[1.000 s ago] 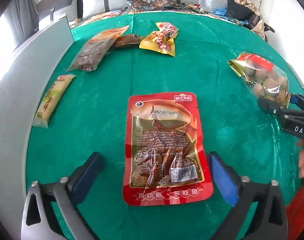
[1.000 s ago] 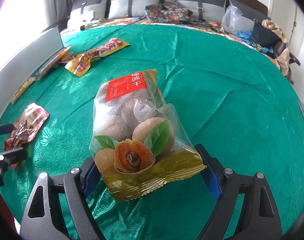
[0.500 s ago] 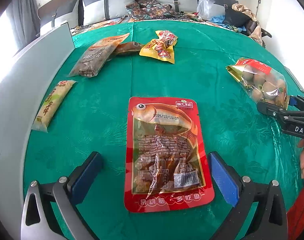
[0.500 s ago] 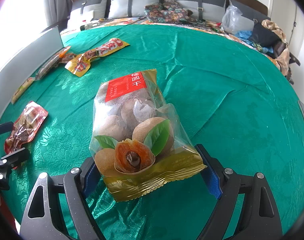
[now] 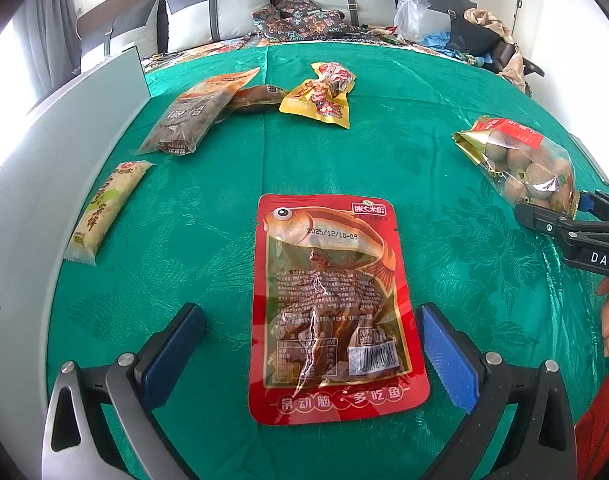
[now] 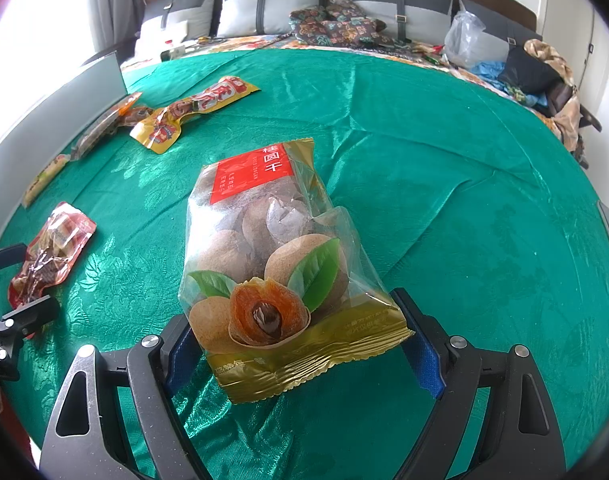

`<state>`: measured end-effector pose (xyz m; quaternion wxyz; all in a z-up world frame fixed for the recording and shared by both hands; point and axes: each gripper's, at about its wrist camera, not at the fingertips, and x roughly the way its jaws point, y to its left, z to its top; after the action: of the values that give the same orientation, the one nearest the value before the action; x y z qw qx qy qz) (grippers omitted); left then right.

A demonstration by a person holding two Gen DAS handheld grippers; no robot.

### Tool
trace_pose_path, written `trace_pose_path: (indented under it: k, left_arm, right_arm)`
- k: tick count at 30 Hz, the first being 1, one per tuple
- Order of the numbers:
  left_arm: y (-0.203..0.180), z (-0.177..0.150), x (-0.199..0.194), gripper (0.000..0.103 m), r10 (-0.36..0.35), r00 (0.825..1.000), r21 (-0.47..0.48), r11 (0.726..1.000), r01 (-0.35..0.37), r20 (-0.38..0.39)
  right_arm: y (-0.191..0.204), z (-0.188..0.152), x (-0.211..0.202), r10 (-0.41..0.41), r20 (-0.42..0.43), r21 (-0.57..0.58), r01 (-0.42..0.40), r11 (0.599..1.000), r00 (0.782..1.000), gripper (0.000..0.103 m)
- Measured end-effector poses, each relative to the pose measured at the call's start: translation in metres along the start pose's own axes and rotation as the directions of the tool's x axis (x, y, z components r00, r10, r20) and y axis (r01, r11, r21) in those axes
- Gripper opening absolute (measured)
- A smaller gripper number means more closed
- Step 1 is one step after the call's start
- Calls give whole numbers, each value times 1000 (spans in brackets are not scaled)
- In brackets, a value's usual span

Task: Organize snacks
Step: 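Grasp the red fish snack pack with the left gripper while the right gripper holds the longan bag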

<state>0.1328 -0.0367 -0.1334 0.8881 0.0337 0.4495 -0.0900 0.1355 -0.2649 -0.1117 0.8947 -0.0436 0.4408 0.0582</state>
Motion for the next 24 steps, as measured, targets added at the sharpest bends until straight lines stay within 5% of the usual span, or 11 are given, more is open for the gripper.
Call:
trace_pose_path:
  k: [24]
  left_arm:
    - [0, -3, 0, 103, -1, 1000, -2, 1000, 1, 5]
  right_arm:
    - [0, 0, 0, 0, 0, 0, 0, 1000, 1000, 87]
